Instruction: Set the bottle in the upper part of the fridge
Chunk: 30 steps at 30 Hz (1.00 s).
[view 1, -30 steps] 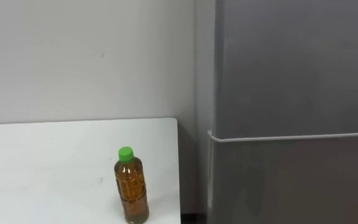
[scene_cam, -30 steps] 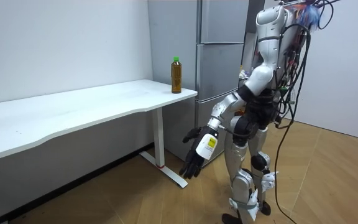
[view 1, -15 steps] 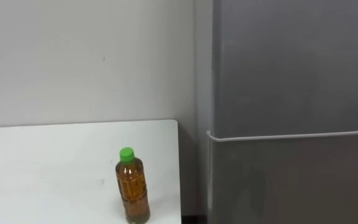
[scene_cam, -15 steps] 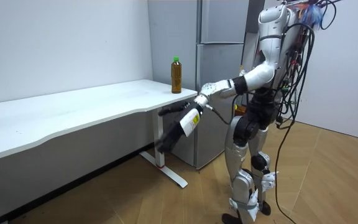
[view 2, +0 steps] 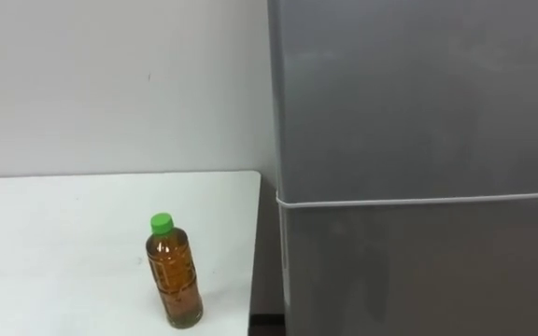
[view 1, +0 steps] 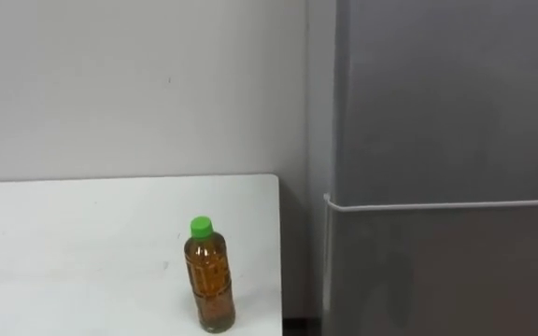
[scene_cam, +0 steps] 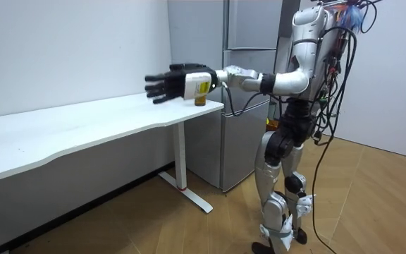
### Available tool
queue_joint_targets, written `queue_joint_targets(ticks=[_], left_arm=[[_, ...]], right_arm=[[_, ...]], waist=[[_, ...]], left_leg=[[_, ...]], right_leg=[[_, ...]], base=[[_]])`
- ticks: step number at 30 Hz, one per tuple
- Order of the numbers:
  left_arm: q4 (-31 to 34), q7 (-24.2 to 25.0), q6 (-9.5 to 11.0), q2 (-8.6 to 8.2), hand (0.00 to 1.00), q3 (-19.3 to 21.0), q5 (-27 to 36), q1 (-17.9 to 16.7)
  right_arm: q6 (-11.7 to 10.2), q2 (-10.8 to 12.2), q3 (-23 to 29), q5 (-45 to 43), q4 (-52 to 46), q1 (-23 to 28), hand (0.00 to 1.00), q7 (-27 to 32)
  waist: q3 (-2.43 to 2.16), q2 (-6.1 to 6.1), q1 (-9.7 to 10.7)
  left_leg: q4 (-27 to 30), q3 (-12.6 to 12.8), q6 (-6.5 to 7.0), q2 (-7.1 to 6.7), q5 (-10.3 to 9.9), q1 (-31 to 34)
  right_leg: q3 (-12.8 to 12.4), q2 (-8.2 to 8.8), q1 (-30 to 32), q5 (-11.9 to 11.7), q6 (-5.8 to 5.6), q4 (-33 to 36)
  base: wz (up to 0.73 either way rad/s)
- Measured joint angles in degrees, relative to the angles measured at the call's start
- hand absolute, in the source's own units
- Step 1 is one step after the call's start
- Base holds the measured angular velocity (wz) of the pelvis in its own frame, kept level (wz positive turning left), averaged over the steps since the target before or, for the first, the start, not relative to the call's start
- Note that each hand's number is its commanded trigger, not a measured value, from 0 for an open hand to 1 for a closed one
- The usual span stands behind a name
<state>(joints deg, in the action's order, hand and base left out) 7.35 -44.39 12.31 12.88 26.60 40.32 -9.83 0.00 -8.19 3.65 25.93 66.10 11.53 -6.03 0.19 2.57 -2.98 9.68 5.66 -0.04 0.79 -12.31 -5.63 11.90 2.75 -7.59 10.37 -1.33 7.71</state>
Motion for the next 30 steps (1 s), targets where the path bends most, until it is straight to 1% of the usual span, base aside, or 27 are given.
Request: queue_joint_targets(ticks=[1, 4, 6, 10, 12, 13, 14, 18, 20, 22, 24, 26, 28, 29, 30], left_arm=[[0.41, 0.17, -0.21, 0.00, 0.00, 0.20, -0.18, 0.56], [3.08, 0.91, -2.06, 0.04, 0.00, 0.27, -1.31, 4.14], [4.21, 1.51, -2.50, 0.04, 0.00, 0.27, -2.16, 5.40], [8.61, 2.35, -3.60, 0.06, 0.00, 0.28, -2.17, 6.20], [9.13, 2.67, -3.77, 0.06, 0.00, 0.26, -2.36, 6.56], [9.12, 2.76, -4.08, 0.06, 0.00, 0.25, -2.37, 6.95], [9.13, 3.16, -4.84, 0.06, 0.00, 0.24, -2.55, 7.98], [9.19, 7.07, -5.97, 0.06, 0.00, 0.09, -4.13, 10.52], [9.85, 8.64, -6.74, 0.06, 0.00, 0.06, -4.14, 11.72], [11.58, 10.65, -7.73, 0.06, 0.00, 0.03, -4.56, 13.16], [12.21, 12.59, -7.93, 0.06, 0.00, -0.15, -5.68, 14.41], [12.55, 13.92, -8.34, 0.06, 0.00, -1.33, -6.29, 15.82], [12.69, 16.25, -9.46, 0.06, 0.00, -2.85, -6.45, 17.88], [12.69, 16.59, -9.84, 0.05, 0.00, -3.15, -6.79, 18.42], [12.69, 17.64, -10.14, 0.06, 0.00, -3.40, -7.53, 19.11]], right_arm=[[0.06, 0.01, 0.00, 0.02, 0.02, 0.03, 0.00, -0.01], [0.08, 0.10, -0.01, -0.06, -0.05, 0.22, 0.00, -0.08], [0.09, 0.12, 0.00, -0.55, -0.07, 0.10, 0.00, -0.16], [0.64, 0.11, 0.10, -1.65, -1.71, 0.60, 0.00, 0.01], [0.88, -0.02, 0.16, -1.76, -1.82, 0.79, 0.00, 0.02], [0.87, -0.02, 0.17, -1.77, -1.85, 0.78, 0.00, 0.02], [0.86, 0.00, 0.17, -1.77, -1.86, 0.76, 0.00, -0.04], [0.92, 0.02, 0.69, -2.05, -1.66, 0.34, 0.00, -0.48], [1.31, 0.06, 1.08, -2.54, -1.83, 0.26, 0.00, -1.04], [1.36, 0.38, 1.79, -3.01, -1.81, 0.00, 0.00, -1.81], [1.37, 0.95, 2.30, -2.97, -1.80, -0.01, 0.00, -2.18], [1.40, 0.99, 2.25, -2.96, -1.79, -0.16, 0.00, -2.31], [1.49, 1.13, 2.21, -2.97, -1.78, -0.34, 0.00, -2.32], [1.52, 1.13, 2.22, -2.96, -1.74, -0.34, 0.00, -2.32], [1.79, 1.13, 2.25, -2.98, -1.72, -0.53, 0.00, -2.32]], waist=[[0.01, -0.02, -0.05], [0.08, -0.13, -0.16], [0.09, -0.03, -0.05], [0.14, 0.50, 0.50], [0.21, 0.86, 1.15], [0.20, 0.95, 1.21], [0.18, 1.04, 1.25], [0.21, 1.20, 1.66], [0.21, 1.23, 1.88], [0.27, 0.92, 2.68], [0.29, 0.66, 3.04], [0.35, 0.50, 3.34], [0.38, 0.33, 3.45], [0.37, 0.33, 3.53], [0.37, 0.34, 4.04]], left_leg=[[0.02, -0.10, 0.00, -0.02, 0.00, -0.01], [0.25, -0.36, 0.01, -0.06, 0.01, -0.03], [0.24, -0.36, 0.01, -0.06, 0.00, -0.02], [-0.08, -0.35, 0.01, -0.06, -0.01, 0.30], [-0.07, -0.33, 0.01, -0.06, -0.01, 0.02], [-0.06, -0.32, 0.01, -0.05, -0.01, 0.00], [-0.01, -0.32, 0.01, -0.03, -0.01, 0.00], [0.03, -0.22, 0.01, -0.03, -0.01, -0.05], [0.02, -0.19, 0.01, -0.03, -0.01, -0.05], [0.05, -0.24, 0.02, -0.03, 0.00, -0.10], [0.19, -0.24, 0.02, -0.04, 0.01, -0.15], [0.42, -0.27, 0.02, -0.11, 0.00, -0.05], [0.63, -0.27, 0.02, -0.11, 0.00, 0.02], [0.67, -0.27, 0.03, -0.11, 0.00, 0.02], [0.68, -0.27, 0.03, -0.11, 0.00, 0.03]], right_leg=[[0.02, 0.00, -0.10, 0.00, 0.00, 0.00], [0.12, 0.03, -0.15, 0.00, 0.00, 0.02], [0.09, 0.03, 0.03, 0.00, 0.00, 0.01], [-0.18, -0.02, 0.15, 0.00, 0.00, 0.06], [-0.23, -0.02, 0.13, 0.00, 0.00, 0.08], [-0.22, -0.02, 0.11, 0.00, 0.00, 0.09], [-0.20, -0.03, 0.14, 0.00, 0.00, 0.14], [-0.29, -0.03, 0.22, 0.00, 0.00, 0.11], [-0.33, -0.04, 0.19, 0.00, 0.00, 0.13], [-0.41, -0.05, -0.01, 0.00, 0.00, 0.13], [-0.55, -0.07, -0.15, 0.00, 0.00, 0.12], [-0.53, 0.02, -0.14, 0.00, 0.00, 0.13], [-0.61, 0.03, -0.06, -0.01, 0.00, 0.17], [-0.62, 0.03, -0.07, -0.01, 0.00, 0.20], [-0.64, 0.03, -0.08, -0.01, 0.00, 0.24]], base=[[0.05], [0.02], [0.00], [-0.03], [0.00], [0.00], [0.00], [0.00], [0.00], [0.00], [0.00], [0.00], [0.00], [0.00], [0.00]])
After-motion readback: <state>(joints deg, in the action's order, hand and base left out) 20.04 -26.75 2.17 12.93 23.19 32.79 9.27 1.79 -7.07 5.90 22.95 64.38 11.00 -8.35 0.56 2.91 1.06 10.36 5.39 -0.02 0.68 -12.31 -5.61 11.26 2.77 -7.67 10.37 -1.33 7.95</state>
